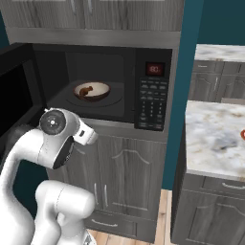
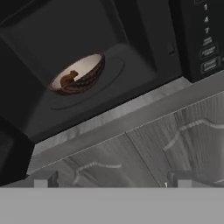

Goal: Remove the tangerine from the bowl and place it on the small plate. Then place the bowl with only the chicken drumstick in the microwave, close the door, and press the start button to microwave the chicken drumstick.

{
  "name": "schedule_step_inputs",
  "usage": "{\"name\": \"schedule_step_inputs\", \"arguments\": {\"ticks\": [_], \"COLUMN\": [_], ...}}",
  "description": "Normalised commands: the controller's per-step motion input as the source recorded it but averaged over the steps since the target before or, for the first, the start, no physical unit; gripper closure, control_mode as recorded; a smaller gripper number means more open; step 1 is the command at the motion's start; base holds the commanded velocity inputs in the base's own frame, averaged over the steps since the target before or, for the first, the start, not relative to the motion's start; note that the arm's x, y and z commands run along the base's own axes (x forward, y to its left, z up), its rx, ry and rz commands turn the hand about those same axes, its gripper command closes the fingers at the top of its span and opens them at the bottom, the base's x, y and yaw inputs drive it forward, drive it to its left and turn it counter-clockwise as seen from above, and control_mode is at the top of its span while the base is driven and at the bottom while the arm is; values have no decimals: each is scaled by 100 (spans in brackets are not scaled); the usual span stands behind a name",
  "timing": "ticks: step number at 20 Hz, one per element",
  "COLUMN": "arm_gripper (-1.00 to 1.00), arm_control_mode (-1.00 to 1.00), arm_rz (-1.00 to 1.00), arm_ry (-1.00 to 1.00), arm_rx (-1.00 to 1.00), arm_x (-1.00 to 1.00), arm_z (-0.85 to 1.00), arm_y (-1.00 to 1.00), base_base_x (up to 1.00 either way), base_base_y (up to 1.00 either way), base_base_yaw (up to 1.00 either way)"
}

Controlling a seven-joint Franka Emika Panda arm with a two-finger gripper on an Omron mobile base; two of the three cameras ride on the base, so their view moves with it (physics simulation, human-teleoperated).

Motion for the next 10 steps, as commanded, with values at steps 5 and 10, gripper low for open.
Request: {"name": "schedule_step_inputs", "arguments": {"ticks": [5,10], "arm_gripper": [-100,-100], "arm_control_mode": [-100,-100], "arm_rz": [0,7], "arm_ry": [-3,-15], "arm_rx": [-17,-18], "arm_x": [-100,-100], "arm_z": [0,-4], "arm_y": [0,17], "base_base_x": [0,0], "base_base_y": [0,0], "base_base_yaw": [0,0]}}
